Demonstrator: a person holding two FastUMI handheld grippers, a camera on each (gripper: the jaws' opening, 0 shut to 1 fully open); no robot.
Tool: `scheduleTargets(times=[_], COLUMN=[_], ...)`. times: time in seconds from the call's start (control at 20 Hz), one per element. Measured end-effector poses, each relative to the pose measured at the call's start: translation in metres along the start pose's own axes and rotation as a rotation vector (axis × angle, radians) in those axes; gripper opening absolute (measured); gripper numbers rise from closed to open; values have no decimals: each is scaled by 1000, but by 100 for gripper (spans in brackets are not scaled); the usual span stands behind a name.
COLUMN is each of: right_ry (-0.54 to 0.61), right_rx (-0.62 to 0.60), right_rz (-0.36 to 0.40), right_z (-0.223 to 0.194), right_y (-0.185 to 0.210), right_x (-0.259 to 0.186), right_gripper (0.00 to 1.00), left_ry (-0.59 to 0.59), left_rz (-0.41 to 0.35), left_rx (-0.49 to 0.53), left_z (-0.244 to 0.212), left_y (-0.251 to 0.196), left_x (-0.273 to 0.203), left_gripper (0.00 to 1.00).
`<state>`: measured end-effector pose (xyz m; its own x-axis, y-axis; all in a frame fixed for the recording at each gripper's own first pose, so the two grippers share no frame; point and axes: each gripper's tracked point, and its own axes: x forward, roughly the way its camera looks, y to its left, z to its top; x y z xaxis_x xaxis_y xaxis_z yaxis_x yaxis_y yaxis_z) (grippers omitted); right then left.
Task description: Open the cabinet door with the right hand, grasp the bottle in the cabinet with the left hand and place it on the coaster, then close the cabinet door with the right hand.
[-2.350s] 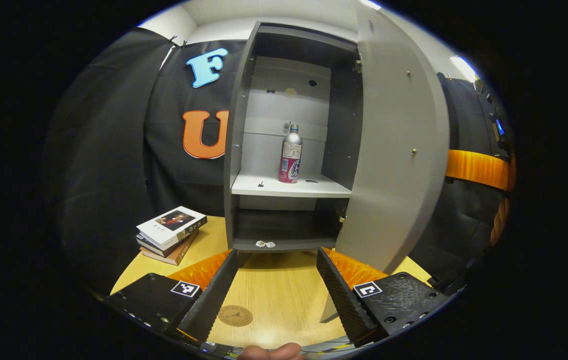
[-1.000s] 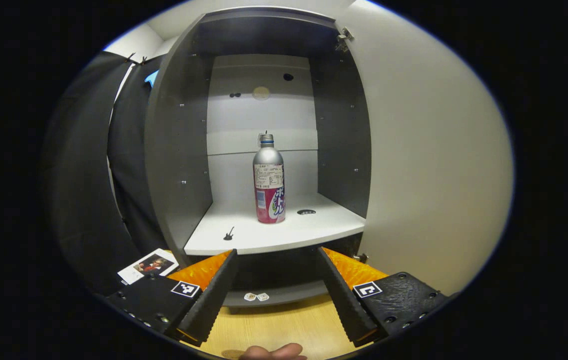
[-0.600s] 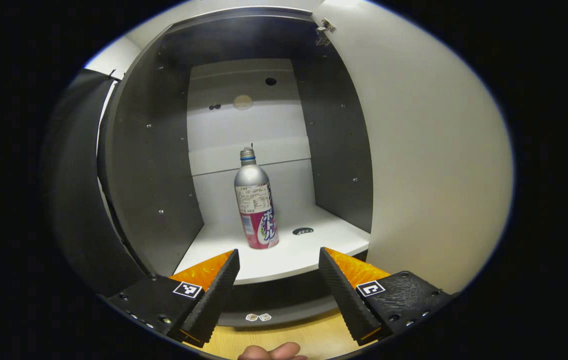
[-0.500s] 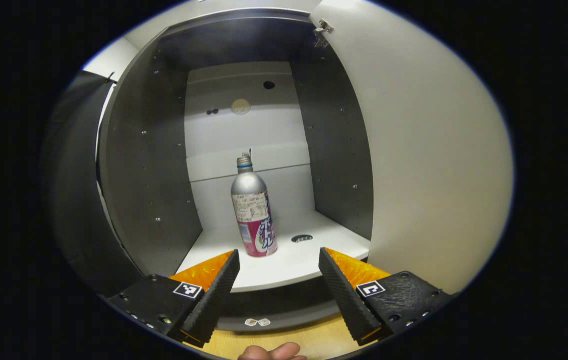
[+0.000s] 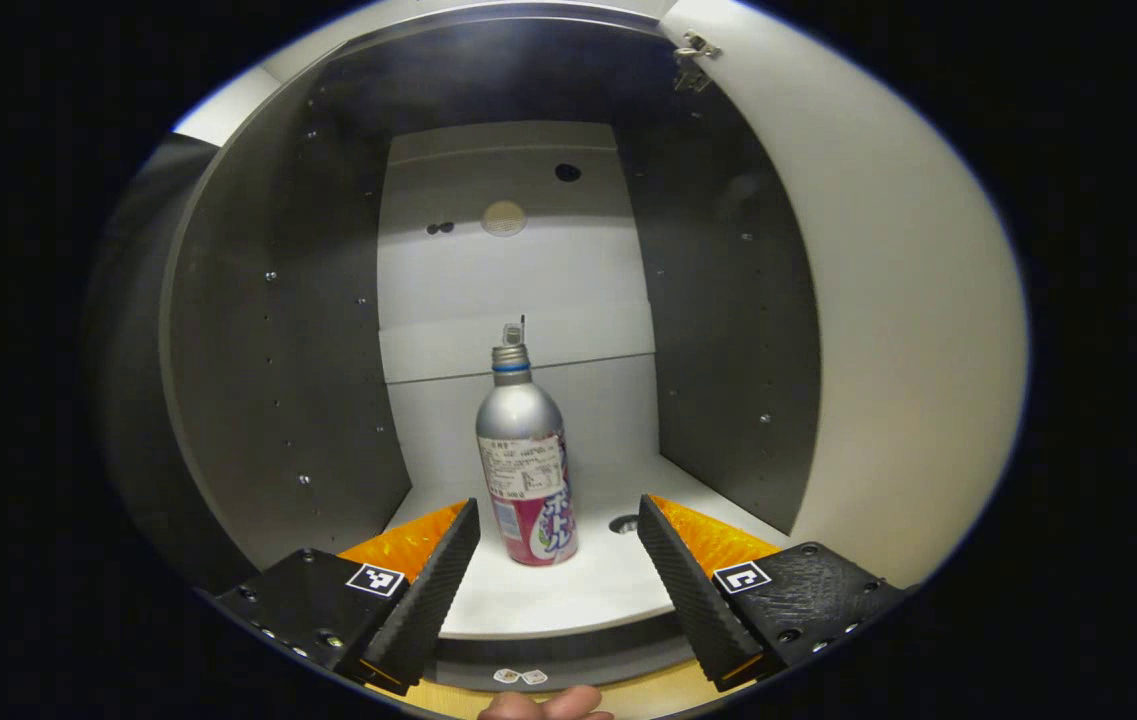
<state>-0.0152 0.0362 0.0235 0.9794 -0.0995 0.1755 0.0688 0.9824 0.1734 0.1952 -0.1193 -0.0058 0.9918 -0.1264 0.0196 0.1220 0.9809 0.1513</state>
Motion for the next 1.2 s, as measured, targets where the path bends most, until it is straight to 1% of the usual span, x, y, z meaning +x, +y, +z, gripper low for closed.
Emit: scheduleTargets(times=[0.1, 0.2, 0.3, 0.4, 0.65, 0.7, 0.85, 0.9, 0.95, 1.0, 1.05, 1.1, 1.15, 1.2], right_ry=[0, -8, -6, -5, 2, 1, 5, 9, 10, 12, 14, 13, 13, 13], right_rx=[-12, -30, -25, -26, -30, -32, -41, -42, -45, -47, -46, -44, -41, -38], right_rz=[1, -7, -11, -14, -16, -18, -26, -28, -31, -33, -34, -34, -33, -33], right_z=[0, 0, 0, 0, -2, -1, -1, -1, -2, -1, -2, -1, -1, -2], right_y=[2, 0, 1, 1, 2, 1, 2, 2, 1, 1, 2, 2, 2, 2], right_x=[2, 3, 3, 4, 5, 4, 5, 6, 6, 5, 5, 5, 6, 6], right_gripper=[75, 77, 75, 75, 75, 76, 76, 76, 74, 76, 76, 76, 74, 76], left_ry=[-3, -2, -16, -16, 2, 7, 33, 39, 39, 37, 32, 25, 22, 23], left_rz=[6, 19, 34, 42, 46, 52, 58, 54, 46, 52, 61, 63, 64, 67], left_rx=[-9, 12, 26, 28, 19, 21, -12, -24, -37, -42, -36, -34, -35, -34], left_z=[6, 9, 14, 14, 14, 12, 3, 1, 1, 1, 3, 5, 7, 7], left_y=[2, 7, 12, 14, 16, 18, 22, 22, 21, 21, 25, 26, 27, 28], left_x=[14, 27, 38, 47, 79, 84, 97, 100, 100, 99, 98, 97, 96, 95], left_gripper=[96, 96, 96, 96, 96, 96, 96, 96, 96, 96, 96, 92, 89, 89])
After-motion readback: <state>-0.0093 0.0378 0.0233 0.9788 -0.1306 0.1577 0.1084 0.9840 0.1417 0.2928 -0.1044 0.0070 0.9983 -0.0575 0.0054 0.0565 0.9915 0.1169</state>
